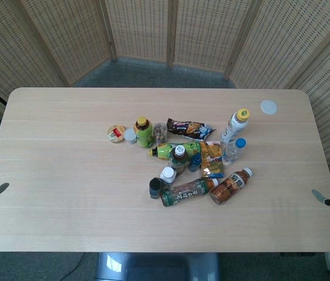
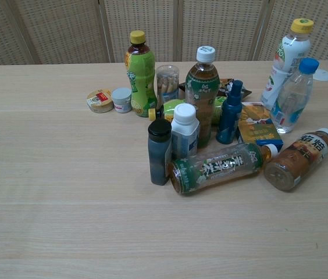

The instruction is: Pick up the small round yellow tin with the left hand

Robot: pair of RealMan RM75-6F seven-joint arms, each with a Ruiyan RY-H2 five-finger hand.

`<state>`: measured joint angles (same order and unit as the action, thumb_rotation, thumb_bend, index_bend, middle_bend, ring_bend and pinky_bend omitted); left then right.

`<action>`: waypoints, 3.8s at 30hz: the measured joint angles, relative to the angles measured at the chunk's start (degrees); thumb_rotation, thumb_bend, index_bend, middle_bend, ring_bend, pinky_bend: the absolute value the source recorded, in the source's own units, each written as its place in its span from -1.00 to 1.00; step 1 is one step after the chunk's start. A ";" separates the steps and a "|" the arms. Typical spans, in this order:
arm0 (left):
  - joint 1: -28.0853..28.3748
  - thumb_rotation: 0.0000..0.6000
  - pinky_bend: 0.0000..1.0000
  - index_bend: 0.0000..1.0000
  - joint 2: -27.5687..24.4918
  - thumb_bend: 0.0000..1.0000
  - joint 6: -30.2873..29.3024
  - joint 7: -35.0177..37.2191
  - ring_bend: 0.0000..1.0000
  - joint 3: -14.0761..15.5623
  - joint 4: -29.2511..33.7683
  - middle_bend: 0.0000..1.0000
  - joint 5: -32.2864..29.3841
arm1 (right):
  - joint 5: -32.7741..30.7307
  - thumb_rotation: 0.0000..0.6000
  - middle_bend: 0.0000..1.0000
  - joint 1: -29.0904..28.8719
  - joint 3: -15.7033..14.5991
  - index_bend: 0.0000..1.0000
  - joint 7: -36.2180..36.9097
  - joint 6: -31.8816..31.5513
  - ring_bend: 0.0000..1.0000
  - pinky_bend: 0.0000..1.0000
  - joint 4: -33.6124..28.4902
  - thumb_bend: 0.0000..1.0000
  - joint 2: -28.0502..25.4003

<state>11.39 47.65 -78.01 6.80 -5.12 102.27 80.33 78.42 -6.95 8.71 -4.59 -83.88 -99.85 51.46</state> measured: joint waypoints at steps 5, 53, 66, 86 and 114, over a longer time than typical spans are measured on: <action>0.10 1.00 -1.00 -1.00 0.17 -0.74 0.84 -0.68 -1.00 0.30 0.17 -1.00 0.01 | 0.26 0.71 -1.00 -0.13 -0.03 -1.00 0.18 0.24 -1.00 -1.00 0.16 -0.97 0.07; 40.82 1.00 -1.00 -1.00 36.13 -0.78 48.53 -21.41 -1.00 -3.73 -36.14 -1.00 -29.95 | -3.41 0.71 -1.00 6.70 0.15 -1.00 3.63 -6.07 -1.00 -1.00 0.35 -0.97 -4.64; 46.01 1.00 -1.00 -1.00 45.09 -0.78 54.99 -19.56 -1.00 -2.40 -48.29 -1.00 -32.26 | -4.89 0.71 -1.00 8.32 0.30 -1.00 2.41 -7.37 -1.00 -1.00 -1.06 -0.97 -5.62; 44.28 1.00 -1.00 -1.00 33.75 -0.77 53.38 -16.18 -1.00 1.01 -31.43 -1.00 -28.60 | -3.76 0.71 -1.00 7.77 0.59 -1.00 2.44 -6.68 -1.00 -1.00 -1.02 -0.97 -5.19; 46.21 1.00 -1.00 -1.00 40.53 -0.78 57.64 -10.56 -1.00 0.77 -41.79 -1.00 -25.69 | -4.14 0.71 -1.00 8.50 0.53 -1.00 1.07 -7.25 -1.00 -1.00 -2.32 -0.97 -5.58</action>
<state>57.60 88.18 -20.37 -3.76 -4.35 60.48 54.64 74.27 1.56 9.23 -3.52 -91.13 -102.17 45.88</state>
